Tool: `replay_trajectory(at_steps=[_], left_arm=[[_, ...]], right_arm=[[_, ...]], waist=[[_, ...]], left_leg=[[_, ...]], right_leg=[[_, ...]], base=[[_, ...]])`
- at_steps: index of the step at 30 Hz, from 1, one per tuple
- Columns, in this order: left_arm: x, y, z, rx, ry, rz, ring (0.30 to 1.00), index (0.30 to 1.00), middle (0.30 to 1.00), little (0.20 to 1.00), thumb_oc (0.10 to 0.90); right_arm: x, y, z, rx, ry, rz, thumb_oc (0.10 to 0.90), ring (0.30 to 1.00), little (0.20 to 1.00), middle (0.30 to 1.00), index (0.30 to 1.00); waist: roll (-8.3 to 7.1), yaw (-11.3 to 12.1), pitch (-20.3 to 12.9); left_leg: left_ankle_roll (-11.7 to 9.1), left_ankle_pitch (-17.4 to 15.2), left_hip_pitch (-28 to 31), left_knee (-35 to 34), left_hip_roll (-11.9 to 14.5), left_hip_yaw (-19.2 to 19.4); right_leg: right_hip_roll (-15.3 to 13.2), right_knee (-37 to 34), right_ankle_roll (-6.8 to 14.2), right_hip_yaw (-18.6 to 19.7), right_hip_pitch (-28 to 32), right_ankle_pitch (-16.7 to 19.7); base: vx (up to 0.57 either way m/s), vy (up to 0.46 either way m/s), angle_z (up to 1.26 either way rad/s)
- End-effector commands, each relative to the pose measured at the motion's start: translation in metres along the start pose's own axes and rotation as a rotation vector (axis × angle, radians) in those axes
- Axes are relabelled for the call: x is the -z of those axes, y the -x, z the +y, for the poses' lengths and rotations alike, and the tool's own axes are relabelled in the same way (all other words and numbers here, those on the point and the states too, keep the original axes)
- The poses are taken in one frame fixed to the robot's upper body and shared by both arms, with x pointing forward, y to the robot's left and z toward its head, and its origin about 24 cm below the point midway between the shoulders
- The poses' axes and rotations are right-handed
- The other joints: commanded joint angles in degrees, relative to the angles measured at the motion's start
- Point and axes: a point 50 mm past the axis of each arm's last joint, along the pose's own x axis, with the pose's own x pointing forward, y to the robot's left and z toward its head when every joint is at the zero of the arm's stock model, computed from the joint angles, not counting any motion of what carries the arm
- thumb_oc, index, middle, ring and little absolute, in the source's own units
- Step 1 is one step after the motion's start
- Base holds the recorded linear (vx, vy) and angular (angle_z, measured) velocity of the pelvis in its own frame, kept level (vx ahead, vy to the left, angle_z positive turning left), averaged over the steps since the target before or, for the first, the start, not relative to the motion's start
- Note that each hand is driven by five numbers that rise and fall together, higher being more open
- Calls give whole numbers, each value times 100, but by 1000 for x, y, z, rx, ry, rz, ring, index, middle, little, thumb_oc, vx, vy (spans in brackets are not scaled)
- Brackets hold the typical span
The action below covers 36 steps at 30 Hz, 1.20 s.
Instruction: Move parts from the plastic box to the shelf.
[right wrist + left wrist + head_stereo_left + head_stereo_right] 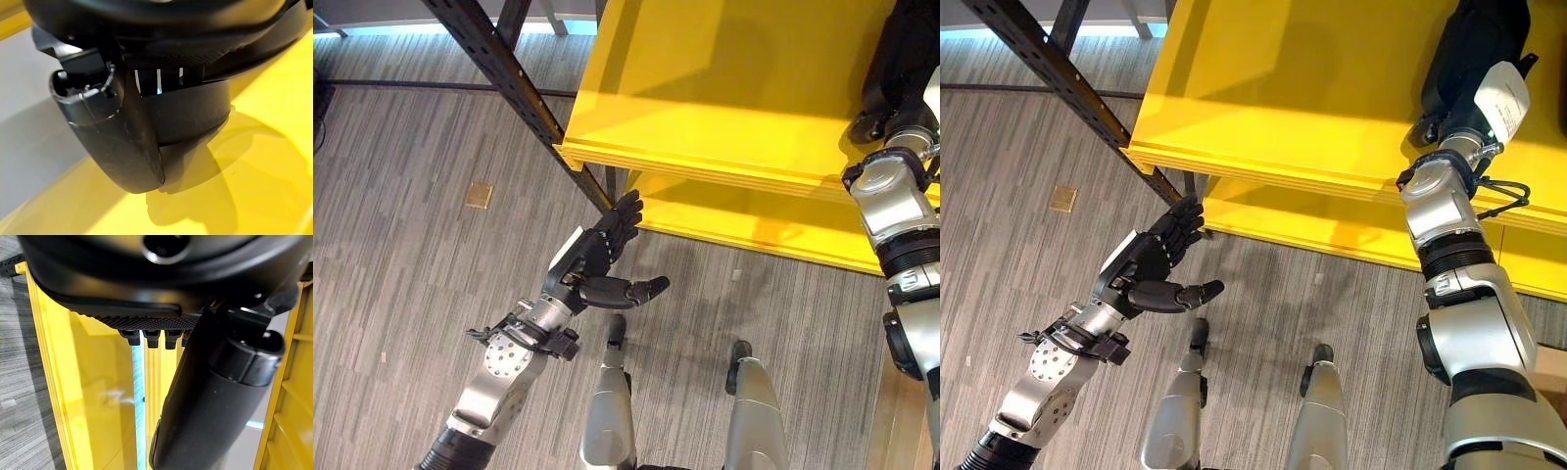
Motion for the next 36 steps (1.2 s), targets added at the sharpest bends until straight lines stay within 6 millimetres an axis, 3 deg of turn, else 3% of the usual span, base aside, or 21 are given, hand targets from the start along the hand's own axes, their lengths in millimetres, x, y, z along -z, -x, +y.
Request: replay_trajectory(at_steps=[1, 12, 20, 29, 36], left_arm=[[-32, -10, -16, 59, -9, -218, 1000, 1000, 1000, 1000, 900], [-30, -9, -13, 46, -6, -225, 1000, 1000, 1000, 1000, 900], [-28, -5, -13, 71, -14, -210, 1000, 1000, 1000, 1000, 900], [-28, -5, -13, 84, -25, -208, 1000, 1000, 1000, 1000, 900], [-29, -4, -14, 92, -30, -208, 1000, 1000, 1000, 1000, 900]], right_arm=[[-26, -15, -31, 127, -33, -97, 400, 300, 300, 300, 300], [-49, -12, -24, 28, 85, -244, 400, 300, 300, 300, 300], [-51, -12, -19, -49, 208, -302, 400, 300, 300, 300, 300], [-49, -19, -29, 1, 274, -287, 400, 300, 300, 300, 300], [-48, -29, -49, 37, 329, -317, 400, 300, 300, 300, 300]], waist=[[-77, 12, -370], [-88, 38, -379], [-148, 128, -399], [-165, 171, -376], [-186, 178, -354]], left_leg=[[-420, -1003, 592, 520, 364, 273], [-423, -960, 635, 433, 377, 317], [-438, -930, 617, 459, 424, 290], [-441, -896, 599, 414, 440, 271], [-438, -884, 564, 430, 451, 264]], right_leg=[[-65, -987, -117, 203, 412, 269], [-102, -1135, -79, 225, 427, 378], [-108, -1141, -69, 115, 481, 388], [-88, -1249, -69, 75, 508, 439], [-85, -1180, -78, 40, 478, 403]], base=[[-4, 32, -13], [-16, 8, -2], [-4, -27, 0], [0, 0, 0], [0, 0, 0]])
